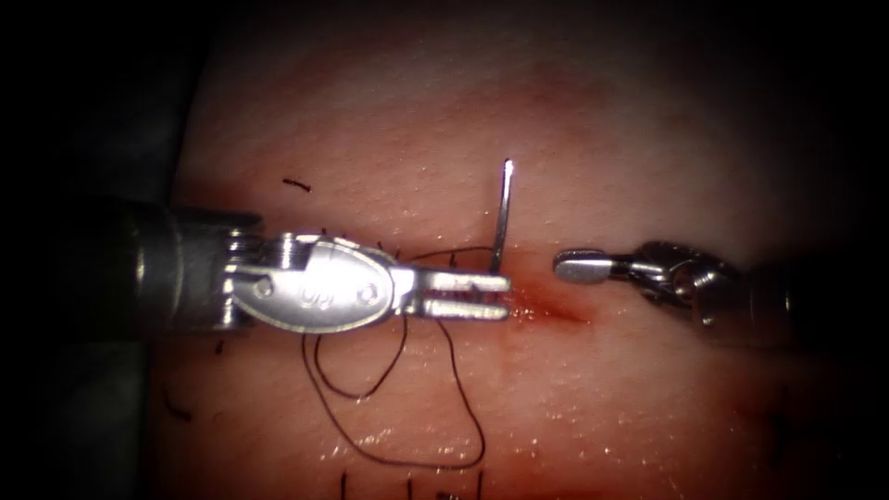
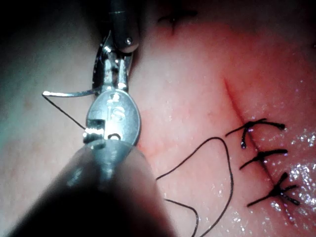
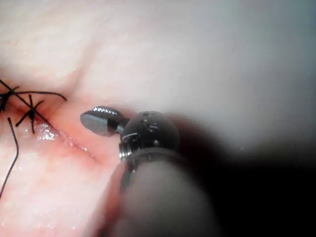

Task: Wound Closure
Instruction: Using the left needle driver, grasp the needle near the tip and pull it through, then from the left gripper, hand the needle back to the right gripper.

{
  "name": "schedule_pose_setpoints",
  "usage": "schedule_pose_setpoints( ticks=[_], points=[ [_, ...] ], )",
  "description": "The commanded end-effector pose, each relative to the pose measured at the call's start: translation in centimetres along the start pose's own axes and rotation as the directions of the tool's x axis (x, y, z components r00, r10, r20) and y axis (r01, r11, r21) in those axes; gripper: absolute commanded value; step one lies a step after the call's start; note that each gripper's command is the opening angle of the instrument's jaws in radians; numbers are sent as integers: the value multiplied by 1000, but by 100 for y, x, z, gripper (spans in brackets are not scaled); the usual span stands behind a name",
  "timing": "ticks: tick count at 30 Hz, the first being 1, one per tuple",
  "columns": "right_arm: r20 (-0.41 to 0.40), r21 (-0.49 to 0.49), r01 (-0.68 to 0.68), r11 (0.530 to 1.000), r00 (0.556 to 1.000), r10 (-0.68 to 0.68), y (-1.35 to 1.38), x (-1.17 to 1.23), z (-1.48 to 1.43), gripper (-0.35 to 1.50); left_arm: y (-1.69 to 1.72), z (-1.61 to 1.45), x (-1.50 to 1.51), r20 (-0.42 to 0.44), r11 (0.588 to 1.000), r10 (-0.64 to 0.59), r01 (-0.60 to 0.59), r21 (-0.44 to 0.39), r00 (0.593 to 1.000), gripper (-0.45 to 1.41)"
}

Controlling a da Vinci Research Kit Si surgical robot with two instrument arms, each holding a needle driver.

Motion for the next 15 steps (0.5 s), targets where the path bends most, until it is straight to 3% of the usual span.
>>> schedule_pose_setpoints(
  ticks=[1,5,8,9,12,15],
  points=[
    [0,2,1,1000,1000,-1,3,-8,7,-16,-6,6,-2,3,1000,23,-23,2,1000,-45],
    [0,2,3,1000,1000,-3,3,-10,7,-16,-23,9,4,2,998,63,-63,25,998,-45],
    [4,-1,5,1000,1000,-5,0,-9,4,-6,-25,12,-1,5,996,79,-80,34,997,-45],
    [5,0,-3,1000,1000,3,-2,-8,3,10,-24,14,-5,6,995,88,-88,37,996,-45],
    [10,4,-74,997,997,74,-13,-5,-1,103,-13,16,-21,3,993,103,-103,49,995,-45],
    [2,26,-131,991,991,131,-27,-2,-4,120,4,19,-44,11,991,127,-127,49,992,-45]
  ],
)
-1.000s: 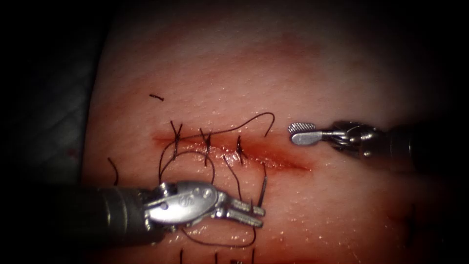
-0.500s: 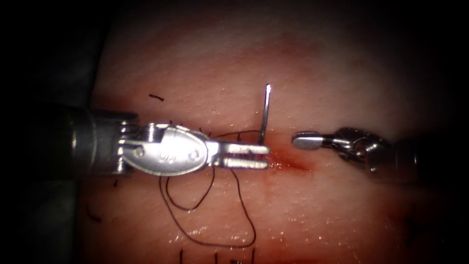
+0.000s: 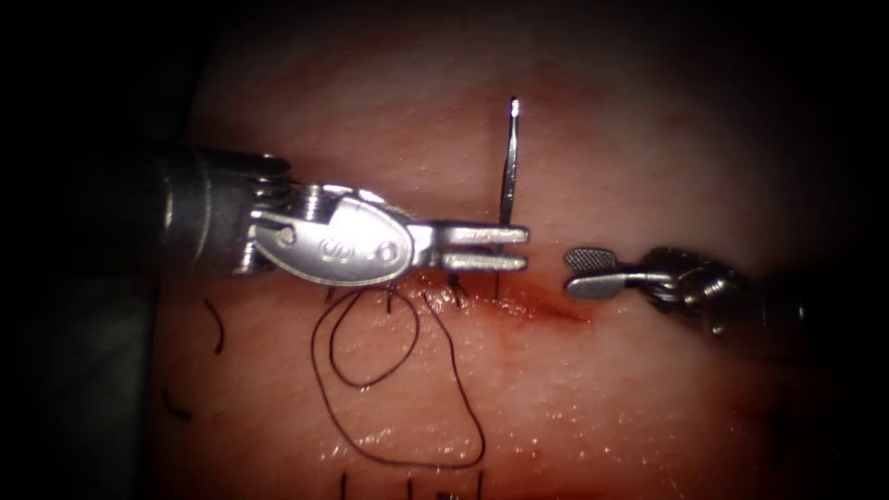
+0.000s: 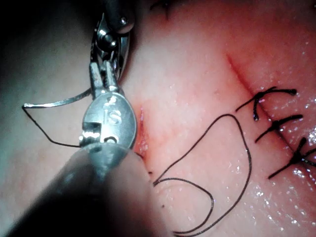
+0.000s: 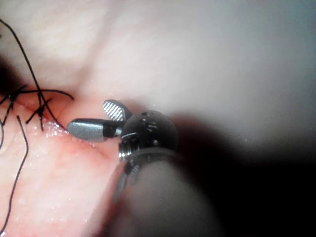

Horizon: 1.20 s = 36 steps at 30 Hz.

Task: Wound Closure
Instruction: From the left gripper, hand the needle back to the right gripper.

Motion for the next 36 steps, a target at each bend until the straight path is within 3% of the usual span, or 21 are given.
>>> schedule_pose_setpoints(
  ticks=[1,10,27,36],
  points=[
    [3,26,-43,999,999,43,-8,-3,6,123,8,7,-13,3,1000,12,-12,-1,1000,-45],
    [18,83,-245,966,969,245,-48,-11,11,133,67,19,-69,20,996,92,-92,8,996,-45],
    [20,79,-321,944,947,321,-77,-16,47,142,92,31,-80,51,973,226,-228,33,973,-45],
    [21,91,-330,940,944,329,-88,-20,60,143,96,38,-85,60,972,232,-234,36,971,-45]
  ],
)
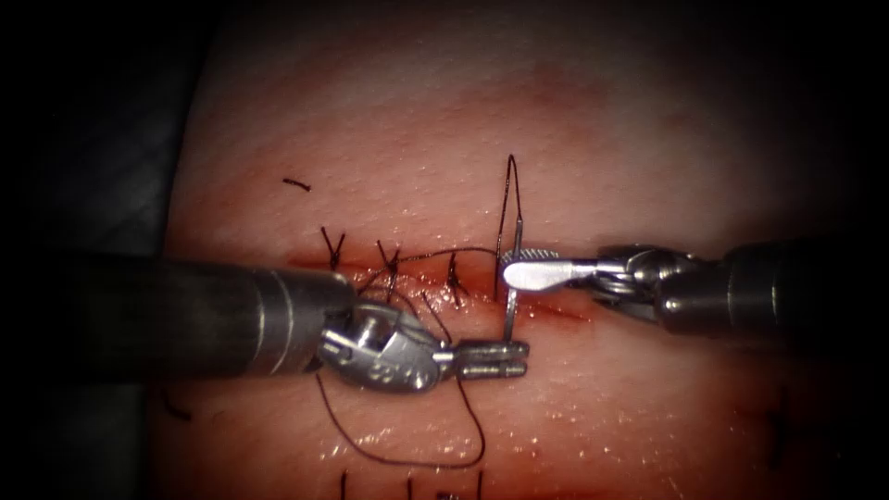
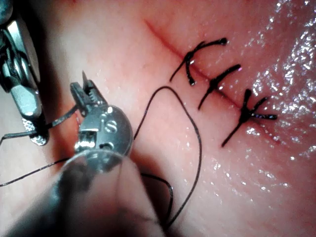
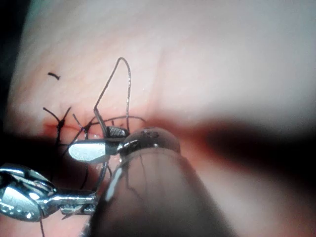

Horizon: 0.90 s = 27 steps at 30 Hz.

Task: Wound Closure
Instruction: From the left gripper, hand the needle back to the right gripper.

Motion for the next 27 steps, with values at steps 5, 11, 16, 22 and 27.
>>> schedule_pose_setpoints(
  ticks=[5,11,16,22,27],
  points=[
    [-10,8,-5,1000,1000,5,6,0,11,110,6,6,3,5,1000,0,0,1,1000,-45],
    [-16,10,-4,1000,1000,4,6,-2,15,100,6,8,7,10,1000,6,-6,2,1000,-45],
    [-11,7,3,1000,1000,-3,6,-3,16,93,7,8,7,11,1000,6,-6,2,1000,-45],
    [-29,-16,18,1000,999,-19,7,-3,16,39,8,8,8,13,1000,7,-7,3,1000,-45],
    [-62,-92,13,996,998,-18,7,-2,14,-35,10,9,11,16,1000,8,-8,6,1000,-45]
  ],
)
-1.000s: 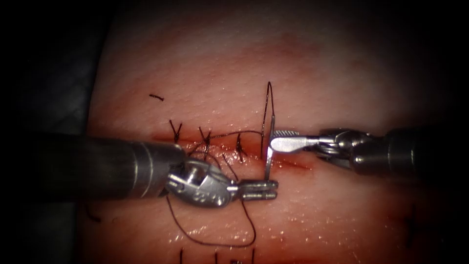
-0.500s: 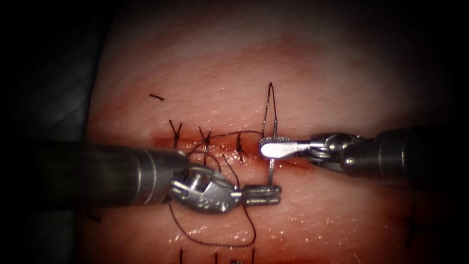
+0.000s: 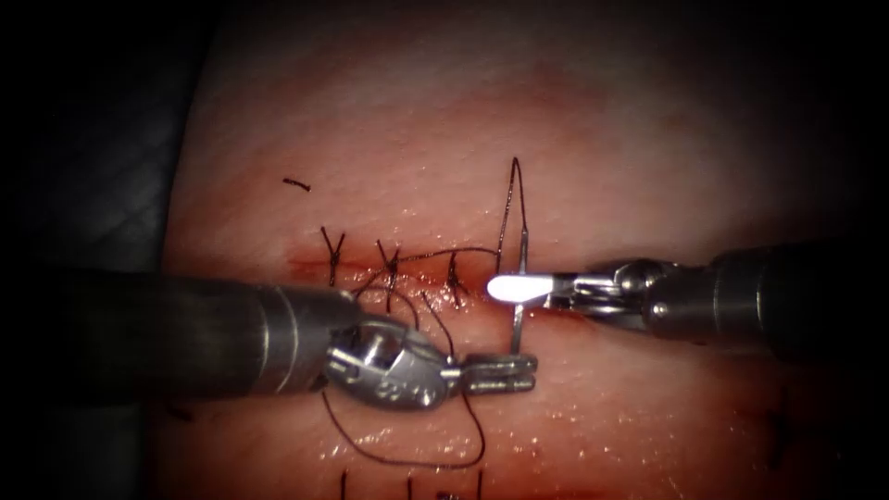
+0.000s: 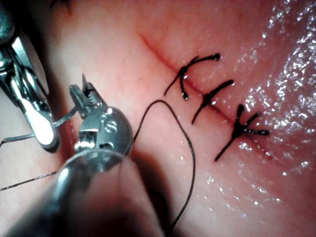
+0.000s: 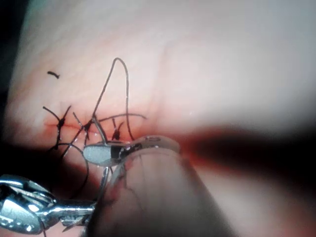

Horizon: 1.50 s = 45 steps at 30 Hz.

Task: Wound Closure
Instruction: From the left gripper, hand the needle back to the right gripper, then insert the left jaws into the wound to open it.

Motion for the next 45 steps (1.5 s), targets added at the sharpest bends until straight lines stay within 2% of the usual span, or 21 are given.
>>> schedule_pose_setpoints(
  ticks=[1,4,5,7,8,11,15,17,18,20,22,23,26,28,29,31,34,40,45],
  points=[
    [-11,-11,-2,1000,1000,2,4,-3,6,-35,3,7,-2,-3,1000,1,-1,1,1000,-45],
    [-22,-36,-2,999,1000,1,5,-2,5,-35,3,7,0,-13,1000,1,-1,-5,1000,-45],
    [-18,-40,-2,999,1000,1,5,-2,4,-35,2,7,2,-19,1000,-1,1,-6,1000,-33],
    [-17,-40,-1,999,1000,1,5,-1,3,-35,-3,7,4,-23,1000,-29,29,-5,999,37],
    [-16,-40,-1,999,1000,1,6,-1,2,-35,-7,6,5,-31,991,-133,133,4,991,73],
    [-12,-43,0,999,1000,0,7,1,-2,-35,-15,3,8,-57,970,-239,241,34,969,93],
    [-21,-34,81,996,996,-81,10,7,-8,-35,-25,-3,13,-77,922,-383,387,35,920,116],
    [-41,-17,125,992,991,-126,13,13,-13,-35,-28,-6,13,-76,908,-414,417,34,907,109],
    [-50,-12,148,989,988,-148,14,16,-15,-35,-29,-9,12,-66,897,-437,440,41,897,94],
    [-65,-13,211,977,975,-211,18,23,-20,-35,-32,-15,7,-44,883,-464,466,53,885,20],
    [-66,-20,246,969,967,-246,20,26,-24,-35,-34,-16,-1,7,884,-466,466,18,885,-17],
    [-70,-19,262,965,962,-263,21,27,-25,-35,-35,-15,-10,68,881,-469,471,-30,881,-45],
    [-98,8,313,950,945,-311,20,25,-26,-35,-37,-12,-36,185,853,-489,512,-106,853,-45],
    [-96,9,336,942,938,-333,20,25,-26,-35,-39,-9,-52,251,834,-506,542,-101,825,-45],
    [-92,13,358,934,930,-355,19,25,-26,-35,-40,-6,-68,317,829,-503,553,-86,804,-45],
    [-91,13,374,927,924,-371,18,26,-27,-35,-40,-3,-82,378,827,-488,555,-87,787,-45],
    [-126,46,403,914,910,-395,15,28,-30,-35,-33,5,-107,507,812,-450,573,-110,735,-45],
    [-136,60,430,901,897,-420,13,24,-30,-35,-7,24,-131,628,782,-369,594,-188,685,-45],
    [-134,66,459,886,884,-448,12,21,-30,-35,-8,37,-139,657,771,-355,605,-196,665,-45]
  ],
)
